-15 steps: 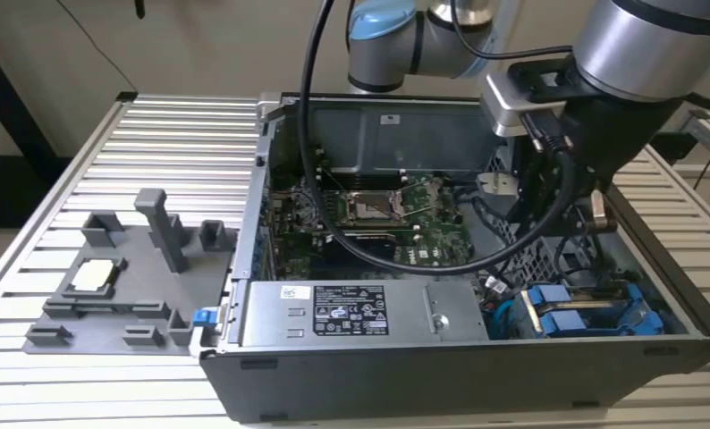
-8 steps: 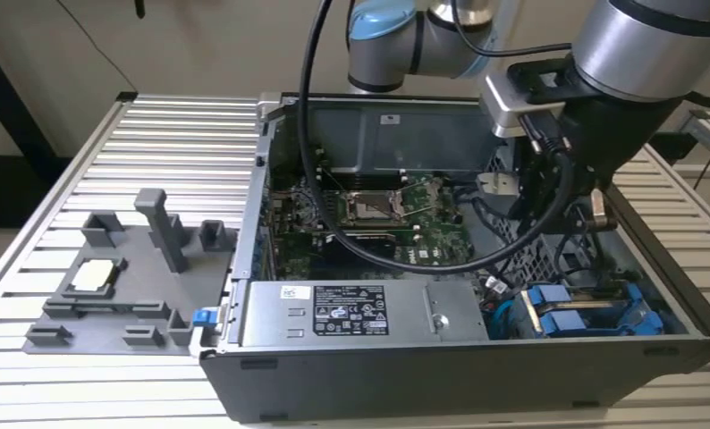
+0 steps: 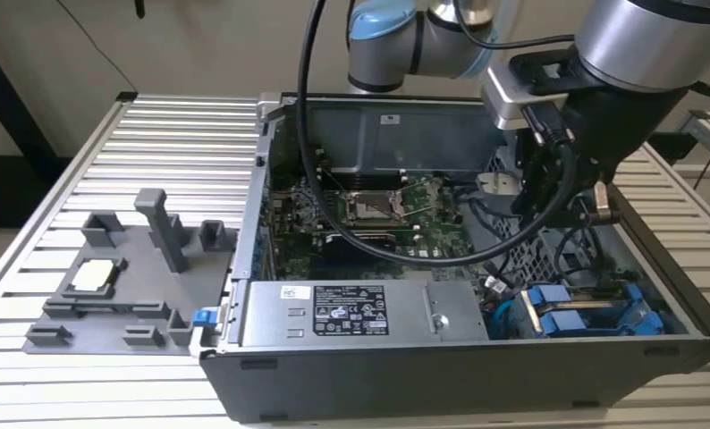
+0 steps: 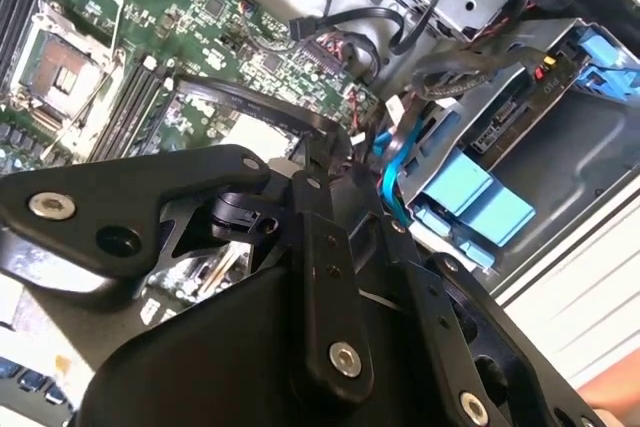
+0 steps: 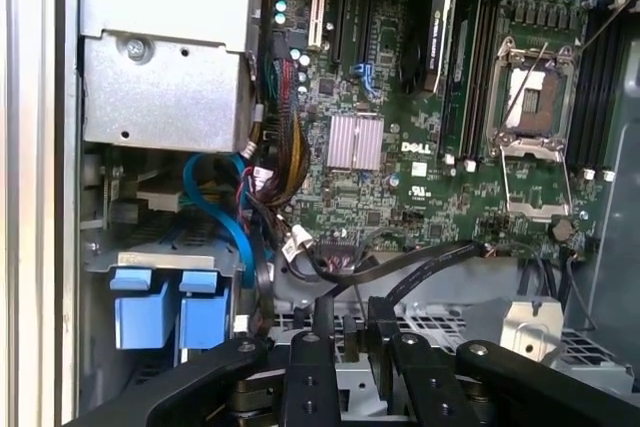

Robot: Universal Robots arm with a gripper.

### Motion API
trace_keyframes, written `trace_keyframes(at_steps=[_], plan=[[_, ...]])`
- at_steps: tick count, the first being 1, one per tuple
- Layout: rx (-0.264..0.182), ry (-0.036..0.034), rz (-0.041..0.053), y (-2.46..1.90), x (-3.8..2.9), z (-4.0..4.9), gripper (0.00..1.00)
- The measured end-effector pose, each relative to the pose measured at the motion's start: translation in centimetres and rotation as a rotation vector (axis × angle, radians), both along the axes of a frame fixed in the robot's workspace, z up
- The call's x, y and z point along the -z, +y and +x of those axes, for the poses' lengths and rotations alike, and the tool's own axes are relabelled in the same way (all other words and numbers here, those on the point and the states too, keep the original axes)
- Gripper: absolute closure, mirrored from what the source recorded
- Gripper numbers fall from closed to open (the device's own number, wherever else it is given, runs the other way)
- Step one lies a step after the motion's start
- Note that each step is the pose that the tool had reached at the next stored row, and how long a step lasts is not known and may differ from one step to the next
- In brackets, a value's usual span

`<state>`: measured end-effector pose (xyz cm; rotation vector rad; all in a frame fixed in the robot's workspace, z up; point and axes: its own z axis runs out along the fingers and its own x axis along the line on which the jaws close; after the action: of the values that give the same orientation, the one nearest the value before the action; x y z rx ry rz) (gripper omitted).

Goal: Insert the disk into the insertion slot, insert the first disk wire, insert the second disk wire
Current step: 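Insert the first disk wire, then insert the second disk wire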

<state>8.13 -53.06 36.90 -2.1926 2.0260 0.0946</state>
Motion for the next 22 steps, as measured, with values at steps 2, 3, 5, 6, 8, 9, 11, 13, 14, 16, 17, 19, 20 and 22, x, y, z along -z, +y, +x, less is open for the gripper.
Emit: trace_keyframes(at_steps=[2, 3, 5, 6, 8, 9, 11, 13, 14, 16, 17, 19, 20, 22], plan=[[0.0, -0.001, -0.0002, 0.1, 0.05, -0.05, 0.72], [0.0, -0.0012, 0.0, 0.17, 0.09, -0.1, 0.72], [0.0, -0.0013, -0.0002, 0.38, 0.16, -0.23, 0.72], [0.0, -0.0018, -0.0001, 0.51, 0.23, -0.31, 0.72], [0.0, -0.0044, -0.0002, 0.75, 0.34, -0.45, 0.72], [0.0, -0.0049, 0.0001, 0.84, 0.36, -0.5, 0.72], [0.0, -0.005, -0.0034, 0.92, 0.35, -0.53, 0.72], [0.0, -0.005, -0.0122, 0.96, 0.35, -0.56, 0.72], [0.0, -0.0049, -0.0146, 0.97, 0.36, -0.57, 0.72], [0.0, -0.0051, -0.0156, 0.97, 0.36, -0.58, 0.74], [0.0, -0.0052, -0.0158, 0.98, 0.35, -0.59, 0.81], [0.0, -0.0055, -0.0156, 0.99, 0.36, -0.6, 0.81], [0.0, -0.0055, -0.0156, 0.99, 0.35, -0.61, 0.81], [0.0, -0.0056, -0.0159, 1.0, 0.35, -0.62, 0.81]])
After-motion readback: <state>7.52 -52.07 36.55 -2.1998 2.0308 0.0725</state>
